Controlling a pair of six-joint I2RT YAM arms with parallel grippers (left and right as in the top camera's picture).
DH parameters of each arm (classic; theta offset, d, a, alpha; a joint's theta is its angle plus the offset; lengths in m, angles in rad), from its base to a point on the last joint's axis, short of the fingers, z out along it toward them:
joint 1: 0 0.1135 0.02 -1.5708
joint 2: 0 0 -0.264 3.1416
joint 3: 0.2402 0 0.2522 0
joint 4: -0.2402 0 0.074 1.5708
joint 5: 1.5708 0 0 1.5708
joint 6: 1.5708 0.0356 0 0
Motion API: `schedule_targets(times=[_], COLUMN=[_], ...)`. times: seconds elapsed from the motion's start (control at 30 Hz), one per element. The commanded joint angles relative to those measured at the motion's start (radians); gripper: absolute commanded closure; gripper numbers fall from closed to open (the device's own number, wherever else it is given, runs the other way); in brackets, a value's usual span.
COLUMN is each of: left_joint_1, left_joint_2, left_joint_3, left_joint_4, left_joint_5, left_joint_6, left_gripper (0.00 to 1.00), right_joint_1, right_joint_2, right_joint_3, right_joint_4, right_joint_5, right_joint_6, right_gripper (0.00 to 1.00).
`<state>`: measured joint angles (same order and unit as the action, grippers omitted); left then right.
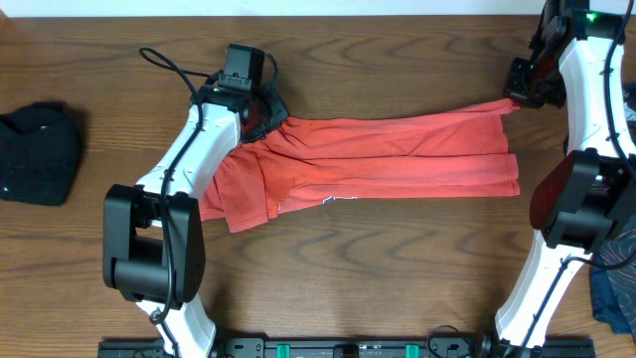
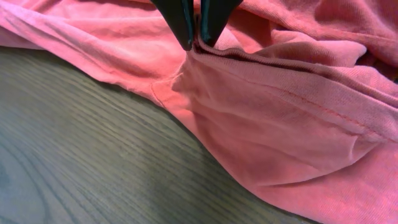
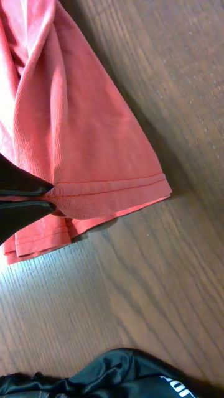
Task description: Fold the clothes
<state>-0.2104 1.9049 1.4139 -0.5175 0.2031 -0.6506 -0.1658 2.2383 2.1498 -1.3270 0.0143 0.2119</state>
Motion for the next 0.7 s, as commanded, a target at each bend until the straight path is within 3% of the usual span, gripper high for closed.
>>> schedule_targets(times=[0.0, 0.33, 0.67], left_joint_1=[0.004, 0.004, 0.004], left_joint_2=[-0.020, -0.119, -0.236], left_joint_3=[0.035, 0.184, 0.189], left_joint_4=[-0.021, -0.284, -0.342], left_joint_5=[-0.019, -0.296, -0.337], left_joint_6=[0.014, 0.113, 0.146], left_gripper=[0.94, 0.94, 0.94], right_joint_1=[0.008, -0.011, -0.045], right_joint_2=[-0.023, -0.023, -0.023], right_joint_3=[0.027, 0.175, 0.212], right_joint_4=[-0.002, -0.071, -0.106], right_joint_5=[0.046, 0.061, 0.057], right_joint_6=[-0.008, -0.007, -0.007], right_gripper=[0.99, 0.99, 0.99])
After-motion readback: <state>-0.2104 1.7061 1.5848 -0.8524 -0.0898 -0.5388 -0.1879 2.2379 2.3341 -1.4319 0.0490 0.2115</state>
